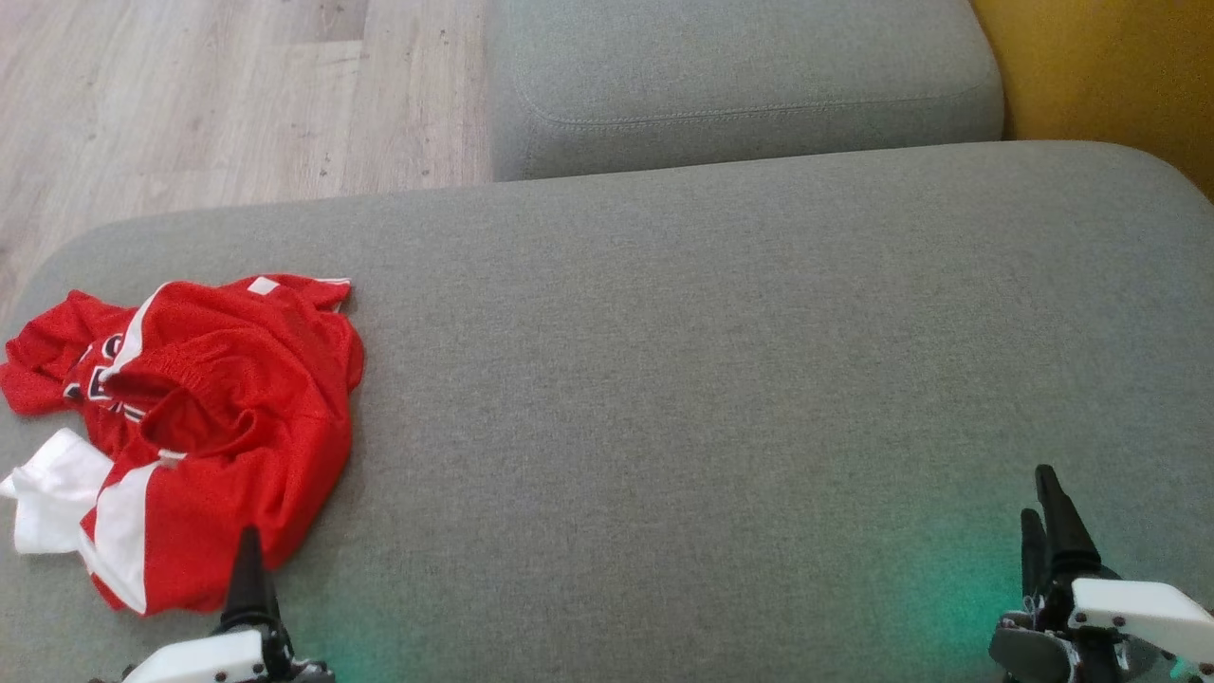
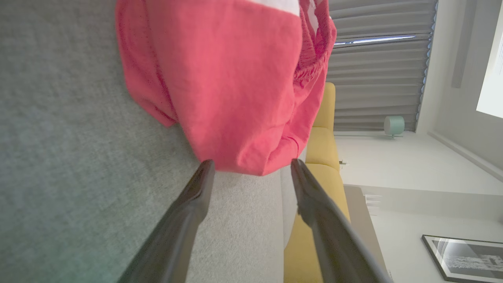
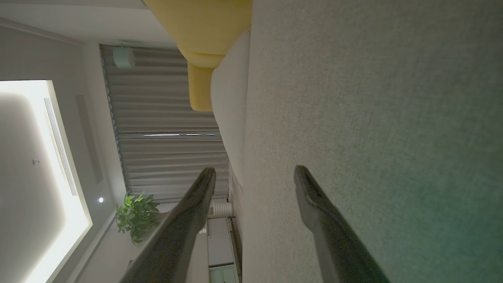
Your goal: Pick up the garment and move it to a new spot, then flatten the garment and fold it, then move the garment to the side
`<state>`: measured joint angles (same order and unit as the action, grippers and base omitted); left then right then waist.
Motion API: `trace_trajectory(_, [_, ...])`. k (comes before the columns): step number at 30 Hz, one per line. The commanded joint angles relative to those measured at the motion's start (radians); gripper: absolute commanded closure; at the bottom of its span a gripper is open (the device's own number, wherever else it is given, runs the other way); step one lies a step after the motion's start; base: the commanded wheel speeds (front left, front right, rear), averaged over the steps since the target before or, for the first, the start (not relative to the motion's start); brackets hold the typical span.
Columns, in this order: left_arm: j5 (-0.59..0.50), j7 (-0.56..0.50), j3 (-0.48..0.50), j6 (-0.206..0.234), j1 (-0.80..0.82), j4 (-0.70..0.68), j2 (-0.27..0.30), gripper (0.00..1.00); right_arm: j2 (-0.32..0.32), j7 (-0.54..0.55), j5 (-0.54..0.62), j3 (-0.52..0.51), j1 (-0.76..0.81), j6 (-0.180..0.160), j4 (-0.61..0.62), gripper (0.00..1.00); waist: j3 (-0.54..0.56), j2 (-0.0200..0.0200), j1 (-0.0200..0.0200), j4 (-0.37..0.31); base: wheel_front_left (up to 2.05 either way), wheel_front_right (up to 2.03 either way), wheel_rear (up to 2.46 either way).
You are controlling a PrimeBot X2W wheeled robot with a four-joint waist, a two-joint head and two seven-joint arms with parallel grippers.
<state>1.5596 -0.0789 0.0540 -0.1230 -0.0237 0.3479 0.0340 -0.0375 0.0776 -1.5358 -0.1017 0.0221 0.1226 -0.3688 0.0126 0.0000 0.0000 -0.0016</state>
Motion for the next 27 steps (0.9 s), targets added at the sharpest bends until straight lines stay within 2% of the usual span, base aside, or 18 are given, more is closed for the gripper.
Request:
trace_trajectory(1, [-0.026, 0.010, -0.004, 0.000, 0.035, -0.039, 0.007, 0.00, -0.003, -0.011, 0.029, 0.008, -0.040, 0.001, 0.040, 0.00, 0.001, 0.0000, 0.0000, 0.000, 0.00, 0.00, 0.00])
trace_trajectory(11, [-0.197, 0.040, -0.020, 0.039, 0.024, -0.091, 0.008, 0.00, -0.004, -0.040, 0.179, 0.026, -0.028, 0.002, 0.080, 0.00, 0.013, 0.0000, 0.0000, 0.001, 0.00, 0.00, 0.00])
trace_trajectory(27, [-0.403, 0.084, -0.060, 0.082, 0.005, -0.158, 0.009, 0.00, -0.005, -0.085, 0.379, 0.067, -0.012, 0.003, 0.129, 0.00, 0.027, 0.0000, 0.0000, 0.006, 0.00, 0.00, 0.00])
